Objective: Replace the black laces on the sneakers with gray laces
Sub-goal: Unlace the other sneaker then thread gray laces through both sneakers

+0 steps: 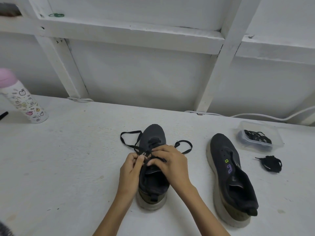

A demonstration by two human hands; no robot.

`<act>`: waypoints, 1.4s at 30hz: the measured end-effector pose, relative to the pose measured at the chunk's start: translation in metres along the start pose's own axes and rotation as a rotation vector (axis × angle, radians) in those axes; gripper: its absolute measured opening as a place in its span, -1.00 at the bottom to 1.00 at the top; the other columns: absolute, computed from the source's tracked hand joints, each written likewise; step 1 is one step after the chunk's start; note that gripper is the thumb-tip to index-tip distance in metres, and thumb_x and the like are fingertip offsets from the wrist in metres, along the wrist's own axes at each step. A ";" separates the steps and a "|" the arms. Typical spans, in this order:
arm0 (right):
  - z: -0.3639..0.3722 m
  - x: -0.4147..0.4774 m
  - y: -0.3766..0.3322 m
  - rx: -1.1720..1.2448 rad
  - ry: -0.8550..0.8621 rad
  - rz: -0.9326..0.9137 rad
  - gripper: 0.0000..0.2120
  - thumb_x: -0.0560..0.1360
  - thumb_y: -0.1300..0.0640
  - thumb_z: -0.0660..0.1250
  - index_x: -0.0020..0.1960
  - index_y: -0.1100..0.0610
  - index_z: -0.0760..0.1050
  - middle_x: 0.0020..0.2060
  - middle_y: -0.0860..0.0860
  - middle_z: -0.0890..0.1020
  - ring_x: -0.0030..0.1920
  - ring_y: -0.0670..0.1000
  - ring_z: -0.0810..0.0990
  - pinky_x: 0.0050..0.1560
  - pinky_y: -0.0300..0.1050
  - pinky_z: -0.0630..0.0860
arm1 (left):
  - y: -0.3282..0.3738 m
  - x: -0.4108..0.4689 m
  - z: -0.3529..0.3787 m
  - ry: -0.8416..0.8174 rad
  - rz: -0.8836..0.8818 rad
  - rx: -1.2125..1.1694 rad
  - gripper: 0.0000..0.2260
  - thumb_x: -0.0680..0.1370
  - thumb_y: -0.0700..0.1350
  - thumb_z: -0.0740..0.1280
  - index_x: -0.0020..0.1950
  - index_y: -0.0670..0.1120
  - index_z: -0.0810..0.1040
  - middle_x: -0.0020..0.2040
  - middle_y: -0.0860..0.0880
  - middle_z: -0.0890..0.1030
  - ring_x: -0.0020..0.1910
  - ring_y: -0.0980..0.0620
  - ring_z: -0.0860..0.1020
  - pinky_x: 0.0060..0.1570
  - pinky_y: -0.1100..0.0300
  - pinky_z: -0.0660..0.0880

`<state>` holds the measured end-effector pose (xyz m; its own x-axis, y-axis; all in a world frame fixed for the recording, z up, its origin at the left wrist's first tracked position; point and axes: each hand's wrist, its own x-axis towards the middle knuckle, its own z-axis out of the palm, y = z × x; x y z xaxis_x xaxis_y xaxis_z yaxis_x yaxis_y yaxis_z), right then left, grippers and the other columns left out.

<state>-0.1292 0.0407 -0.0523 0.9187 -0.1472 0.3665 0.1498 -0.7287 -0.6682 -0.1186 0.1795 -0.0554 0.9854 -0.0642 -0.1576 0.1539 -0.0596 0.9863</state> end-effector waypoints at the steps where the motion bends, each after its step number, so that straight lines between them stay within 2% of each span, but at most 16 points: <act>1: 0.000 0.000 -0.001 0.007 -0.008 0.016 -0.72 0.33 -0.23 0.33 -0.17 -0.08 0.68 -0.08 -0.22 0.66 0.00 -0.20 0.56 -0.14 -0.10 0.56 | 0.001 0.000 0.000 0.016 0.008 0.003 -0.88 0.62 -0.14 0.25 -0.07 -0.13 0.52 -0.20 -0.03 0.60 -0.21 0.12 0.54 -0.21 0.31 0.48; 5: -0.006 -0.002 -0.002 0.109 -0.112 0.149 -0.68 0.27 -0.24 0.42 -0.06 -0.11 0.67 0.00 -0.26 0.66 0.09 -0.22 0.55 0.02 -0.21 0.51 | 0.004 0.013 -0.010 0.087 -0.054 -0.168 -0.86 0.64 -0.14 0.21 -0.05 -0.18 0.47 -0.21 -0.09 0.61 -0.27 0.06 0.58 -0.24 0.24 0.51; 8: -0.021 -0.005 0.004 0.626 -0.118 0.408 -0.66 0.37 0.06 0.54 0.13 0.01 0.63 0.03 -0.12 0.68 0.10 -0.11 0.62 0.13 -0.18 0.55 | 0.004 0.016 -0.016 0.130 -0.110 -0.264 -0.82 0.59 -0.08 0.30 -0.12 -0.18 0.48 -0.28 -0.07 0.57 -0.35 0.06 0.59 -0.27 0.26 0.56; 10: -0.028 -0.009 0.012 0.765 -0.019 0.533 -0.84 0.49 0.15 0.45 0.07 0.09 0.65 -0.04 -0.02 0.70 0.02 0.00 0.66 0.03 -0.13 0.60 | 0.003 0.010 -0.014 0.137 -0.083 -0.238 -0.76 0.56 -0.05 0.34 -0.18 -0.20 0.51 -0.30 -0.07 0.60 -0.29 0.03 0.61 -0.18 0.25 0.56; 12: -0.029 -0.013 0.019 0.657 -0.012 0.576 -0.91 0.52 0.21 0.40 -0.06 0.09 0.68 -0.10 -0.05 0.71 -0.05 0.05 0.65 -0.13 -0.17 0.59 | 0.003 0.000 -0.008 0.114 -0.019 -0.170 -0.81 0.53 -0.06 0.38 -0.16 -0.19 0.57 -0.24 -0.03 0.67 -0.16 0.05 0.63 -0.09 0.30 0.54; 14: -0.024 -0.015 0.021 0.561 -0.077 0.553 -0.93 0.49 0.19 0.44 -0.10 0.07 0.70 -0.12 -0.08 0.71 -0.10 0.05 0.65 -0.21 -0.19 0.55 | 0.000 -0.010 0.000 0.035 0.032 -0.084 -0.84 0.46 -0.06 0.48 -0.02 -0.07 0.60 -0.10 0.08 0.69 -0.05 0.14 0.63 -0.05 0.35 0.52; 16: -0.022 -0.012 0.017 0.493 -0.091 0.492 -0.96 0.46 0.10 0.47 -0.10 -0.01 0.70 -0.13 -0.11 0.70 -0.16 -0.05 0.63 -0.19 -0.19 0.54 | -0.006 -0.014 0.005 -0.033 0.100 0.067 -0.74 0.43 -0.02 0.47 0.10 0.08 0.57 0.04 0.19 0.64 0.08 0.25 0.57 0.07 0.36 0.48; 19: -0.021 0.000 0.010 0.318 -0.122 0.431 -0.94 0.43 0.01 0.49 -0.19 -0.15 0.67 -0.19 -0.16 0.68 -0.20 -0.13 0.59 -0.11 -0.15 0.54 | -0.009 -0.007 0.003 -0.072 0.169 0.194 -0.69 0.53 -0.19 0.40 0.15 0.18 0.52 0.19 0.24 0.56 0.20 0.36 0.48 0.23 0.41 0.40; 22: -0.022 0.011 0.002 0.060 -0.214 0.392 -0.96 0.42 0.00 0.44 -0.19 -0.07 0.66 -0.18 -0.17 0.66 -0.16 -0.14 0.59 -0.10 -0.10 0.54 | -0.008 -0.003 0.000 -0.120 0.158 0.240 -0.66 0.56 -0.22 0.35 0.31 0.04 0.51 0.28 0.22 0.49 0.25 0.46 0.39 0.25 0.51 0.30; 25: -0.023 0.018 -0.006 -0.093 -0.267 0.299 -0.94 0.45 0.06 0.36 -0.15 0.01 0.60 -0.20 -0.14 0.62 -0.16 -0.09 0.59 -0.14 -0.11 0.52 | -0.010 -0.002 -0.001 -0.156 0.151 0.265 -0.63 0.58 -0.24 0.31 0.39 -0.08 0.46 0.34 0.15 0.45 0.34 0.29 0.37 0.21 0.60 0.25; 27: -0.020 0.022 -0.007 -0.140 -0.222 0.227 -0.91 0.48 0.07 0.30 -0.14 0.07 0.55 -0.23 -0.10 0.61 -0.21 -0.05 0.57 -0.18 -0.10 0.50 | -0.010 -0.001 -0.004 -0.185 0.143 0.272 -0.63 0.59 -0.27 0.29 0.40 -0.09 0.45 0.37 0.11 0.44 0.38 0.23 0.36 0.25 0.58 0.25; 30: -0.011 0.026 -0.001 -0.106 -0.112 0.205 -0.89 0.53 0.07 0.27 -0.15 0.06 0.48 -0.29 -0.10 0.59 -0.29 -0.07 0.54 -0.23 -0.09 0.48 | -0.009 0.003 -0.008 -0.228 0.148 0.278 -0.61 0.59 -0.31 0.27 0.40 -0.06 0.43 0.39 0.09 0.44 0.39 0.23 0.36 0.26 0.54 0.27; 33: -0.008 0.024 0.004 -0.030 -0.104 0.200 -0.90 0.55 0.07 0.30 -0.14 0.04 0.49 -0.26 -0.13 0.59 -0.27 -0.11 0.54 -0.22 -0.16 0.48 | -0.006 0.004 -0.007 -0.222 0.146 0.266 -0.61 0.59 -0.31 0.27 0.39 -0.04 0.44 0.38 0.09 0.46 0.39 0.22 0.38 0.23 0.56 0.28; 37: -0.030 0.023 0.015 0.355 -0.228 0.445 -0.86 0.46 0.04 0.47 -0.17 0.10 0.62 -0.31 -0.10 0.65 -0.32 -0.06 0.58 -0.22 -0.07 0.58 | -0.007 0.002 -0.003 -0.193 0.137 0.256 -0.63 0.59 -0.28 0.27 0.39 -0.05 0.45 0.39 0.06 0.46 0.39 0.18 0.38 0.26 0.53 0.29; 39: -0.036 0.019 0.017 0.364 -0.309 0.461 -0.88 0.44 0.02 0.49 -0.19 0.06 0.64 -0.34 -0.14 0.65 -0.34 -0.11 0.55 -0.27 -0.18 0.54 | -0.007 0.002 -0.002 -0.196 0.142 0.266 -0.63 0.60 -0.27 0.28 0.40 -0.06 0.45 0.39 0.06 0.46 0.39 0.18 0.38 0.25 0.55 0.28; 42: -0.028 0.015 0.014 0.371 -0.280 0.425 -0.91 0.46 0.11 0.46 -0.20 0.12 0.65 -0.34 -0.11 0.64 -0.35 -0.17 0.52 -0.30 -0.25 0.47 | -0.007 0.003 -0.002 -0.193 0.149 0.284 -0.63 0.60 -0.27 0.28 0.40 -0.08 0.46 0.39 0.05 0.47 0.39 0.17 0.39 0.22 0.58 0.28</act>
<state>-0.1240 0.0091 -0.0381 0.9792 -0.1557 -0.1301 -0.1786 -0.3572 -0.9168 -0.1167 0.1821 -0.0627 0.9595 -0.2779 -0.0460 -0.0434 -0.3073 0.9506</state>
